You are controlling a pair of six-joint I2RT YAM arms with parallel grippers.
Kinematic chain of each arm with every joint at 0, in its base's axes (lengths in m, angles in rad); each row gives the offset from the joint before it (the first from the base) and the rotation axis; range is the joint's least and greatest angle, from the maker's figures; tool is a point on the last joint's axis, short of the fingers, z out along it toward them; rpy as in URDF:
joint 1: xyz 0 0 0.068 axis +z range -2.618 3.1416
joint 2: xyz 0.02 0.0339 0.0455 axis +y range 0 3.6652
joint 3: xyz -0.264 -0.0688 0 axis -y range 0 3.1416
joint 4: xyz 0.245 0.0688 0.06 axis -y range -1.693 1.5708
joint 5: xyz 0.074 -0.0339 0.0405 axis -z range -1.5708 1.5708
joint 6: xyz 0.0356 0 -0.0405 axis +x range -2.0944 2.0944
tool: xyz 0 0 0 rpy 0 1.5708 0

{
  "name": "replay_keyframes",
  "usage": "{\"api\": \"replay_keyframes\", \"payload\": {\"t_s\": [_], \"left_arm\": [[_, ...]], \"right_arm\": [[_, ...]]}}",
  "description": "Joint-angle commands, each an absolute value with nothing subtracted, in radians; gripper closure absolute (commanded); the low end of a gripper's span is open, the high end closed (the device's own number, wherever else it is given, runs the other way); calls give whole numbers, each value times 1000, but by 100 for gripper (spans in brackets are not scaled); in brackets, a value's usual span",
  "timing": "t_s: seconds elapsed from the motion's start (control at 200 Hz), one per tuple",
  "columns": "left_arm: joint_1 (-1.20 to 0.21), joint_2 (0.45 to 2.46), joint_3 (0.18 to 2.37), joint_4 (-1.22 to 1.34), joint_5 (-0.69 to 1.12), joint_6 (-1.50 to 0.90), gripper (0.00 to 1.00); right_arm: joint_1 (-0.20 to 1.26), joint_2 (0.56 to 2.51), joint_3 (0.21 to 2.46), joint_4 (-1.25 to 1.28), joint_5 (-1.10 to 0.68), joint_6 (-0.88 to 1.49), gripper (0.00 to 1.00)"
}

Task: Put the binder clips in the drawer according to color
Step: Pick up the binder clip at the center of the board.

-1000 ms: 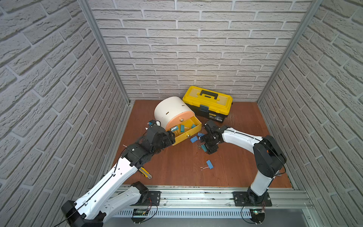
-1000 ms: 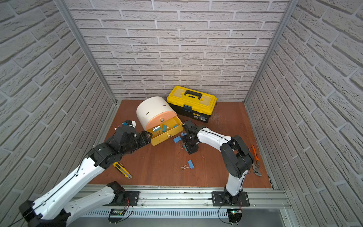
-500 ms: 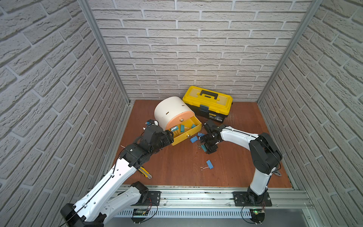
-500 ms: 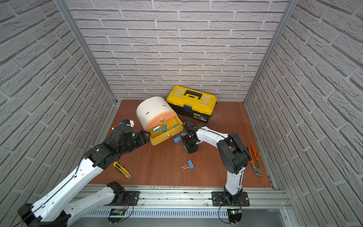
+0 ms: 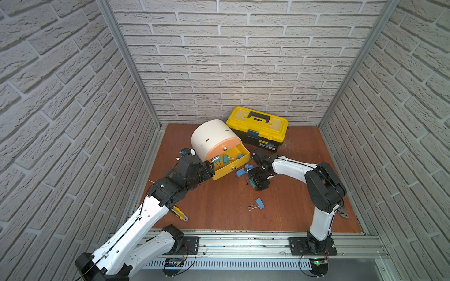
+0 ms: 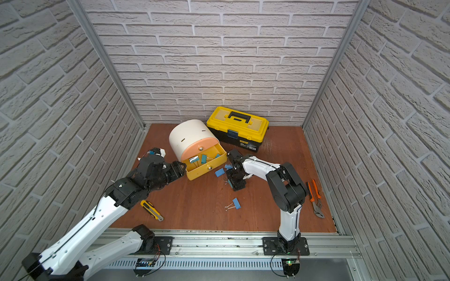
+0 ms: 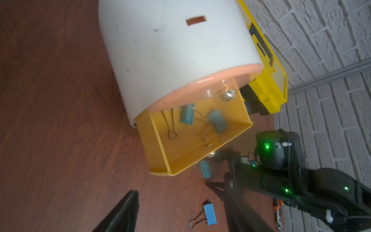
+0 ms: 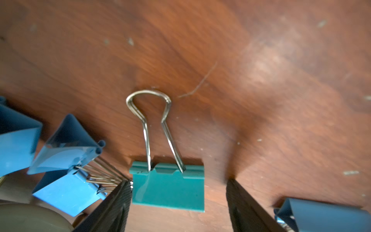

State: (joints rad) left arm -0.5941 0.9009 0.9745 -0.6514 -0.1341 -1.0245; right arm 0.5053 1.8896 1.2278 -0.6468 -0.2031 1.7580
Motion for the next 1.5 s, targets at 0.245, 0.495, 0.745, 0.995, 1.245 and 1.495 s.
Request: {"api": "replay_keyframes", "payload": {"t_s": [0.245, 0.495, 0.745, 0.995, 1.245, 1.495], "left_arm": [[-586, 883, 966, -644, -138, -1013, 29], [-586, 900, 976, -632, -134, -1012, 29], [-588, 915, 990, -622, -129, -1006, 29], [-591, 925, 1000, -614, -125, -1003, 29], [-610, 962, 1041, -615, -123, -984, 29], [-615, 1011, 1106, -610, -107, -948, 29]], "right_arm": [[499, 1902, 1232, -640, -219, 1778, 30], [500, 1863, 1193, -615, -214, 1783, 38], [499, 1795, 1143, -598, -213, 1785, 46], [497, 1715, 1099, -594, -206, 1780, 48], [489, 1614, 1138, -683, -120, 1681, 49], [489, 1532, 1199, -734, -58, 1617, 50]]}}
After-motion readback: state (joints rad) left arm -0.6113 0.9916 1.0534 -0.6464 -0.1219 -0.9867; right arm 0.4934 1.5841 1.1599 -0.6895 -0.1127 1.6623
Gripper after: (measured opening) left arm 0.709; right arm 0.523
